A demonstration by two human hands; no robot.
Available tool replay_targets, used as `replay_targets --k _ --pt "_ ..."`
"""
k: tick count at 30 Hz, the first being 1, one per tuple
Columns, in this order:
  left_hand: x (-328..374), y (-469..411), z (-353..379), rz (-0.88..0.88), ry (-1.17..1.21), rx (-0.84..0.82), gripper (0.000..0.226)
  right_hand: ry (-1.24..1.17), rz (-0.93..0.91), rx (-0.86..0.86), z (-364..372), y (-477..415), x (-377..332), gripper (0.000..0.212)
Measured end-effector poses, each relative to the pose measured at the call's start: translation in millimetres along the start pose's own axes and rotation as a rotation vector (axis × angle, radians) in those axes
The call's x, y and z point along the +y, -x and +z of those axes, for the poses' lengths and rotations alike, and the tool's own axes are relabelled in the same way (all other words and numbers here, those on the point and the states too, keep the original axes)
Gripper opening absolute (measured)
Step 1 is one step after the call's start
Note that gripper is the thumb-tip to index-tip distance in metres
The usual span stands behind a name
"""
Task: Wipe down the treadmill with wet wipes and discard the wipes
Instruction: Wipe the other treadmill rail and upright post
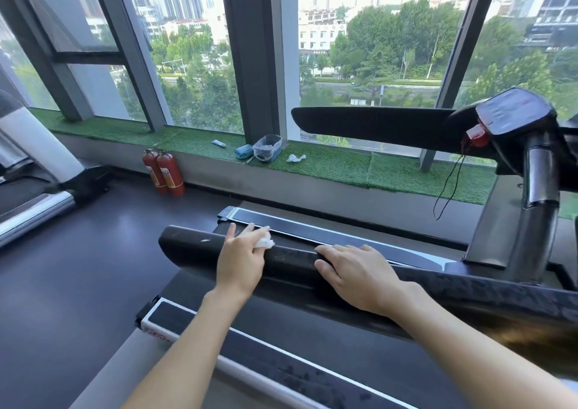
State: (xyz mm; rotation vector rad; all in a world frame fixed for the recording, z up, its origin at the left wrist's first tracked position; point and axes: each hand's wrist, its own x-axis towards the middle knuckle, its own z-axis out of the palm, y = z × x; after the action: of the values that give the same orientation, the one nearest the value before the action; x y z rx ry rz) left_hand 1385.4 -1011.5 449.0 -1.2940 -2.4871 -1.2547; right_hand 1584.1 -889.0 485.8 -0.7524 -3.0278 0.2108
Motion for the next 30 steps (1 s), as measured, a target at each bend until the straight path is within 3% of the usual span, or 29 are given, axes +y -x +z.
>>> replay_targets --k 7,10,15,21,27,30 --pt "29 21 17 0.163 0.077 -0.094 0.032 -0.065 -0.036 0.016 -3 -18 -23 0.044" --pt "6 10 2 0.128 0.024 -0.066 0.031 0.002 -0.051 0.004 3 -21 -26 0.046" --pt "-12 -5 -12 -0.077 0.034 0.032 0.035 -0.033 -0.023 -0.022 1 -22 -23 0.046" --pt "13 11 7 0.131 0.106 -0.033 0.029 -0.047 -0.04 0.023 4 -37 -38 0.042" --pt "-39 -14 -24 0.013 -0.011 0.053 0.031 -0.028 -0.014 -0.028 5 -38 -38 0.043" --pt "-21 -11 -21 0.036 0.09 0.046 0.029 -0.039 -0.006 -0.026 4 -44 -42 0.04"
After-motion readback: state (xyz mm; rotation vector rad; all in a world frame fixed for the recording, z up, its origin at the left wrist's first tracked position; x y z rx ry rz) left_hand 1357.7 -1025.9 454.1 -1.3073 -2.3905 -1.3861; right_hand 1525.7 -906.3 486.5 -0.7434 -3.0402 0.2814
